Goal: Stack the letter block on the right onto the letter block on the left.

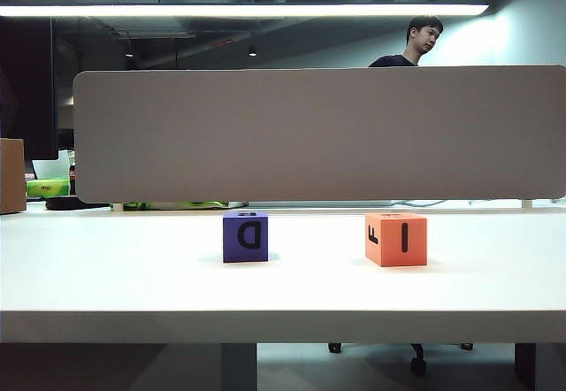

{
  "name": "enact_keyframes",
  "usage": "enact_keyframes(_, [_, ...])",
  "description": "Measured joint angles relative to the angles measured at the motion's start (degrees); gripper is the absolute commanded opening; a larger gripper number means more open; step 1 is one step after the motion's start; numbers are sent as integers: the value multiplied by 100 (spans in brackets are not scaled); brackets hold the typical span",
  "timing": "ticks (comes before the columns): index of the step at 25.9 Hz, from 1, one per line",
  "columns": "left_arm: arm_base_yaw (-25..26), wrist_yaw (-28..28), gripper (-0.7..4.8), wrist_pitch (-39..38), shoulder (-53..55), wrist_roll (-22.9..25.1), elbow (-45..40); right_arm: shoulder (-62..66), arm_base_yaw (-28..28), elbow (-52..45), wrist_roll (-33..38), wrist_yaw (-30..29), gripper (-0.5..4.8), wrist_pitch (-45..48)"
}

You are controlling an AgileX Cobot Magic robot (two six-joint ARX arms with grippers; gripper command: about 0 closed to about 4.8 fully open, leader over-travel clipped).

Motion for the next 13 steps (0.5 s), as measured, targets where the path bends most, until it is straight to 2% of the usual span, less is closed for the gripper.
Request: enact_keyframes(13, [0, 0, -2, 2, 0, 0, 0, 0, 0, 0, -92, 7, 22, 0])
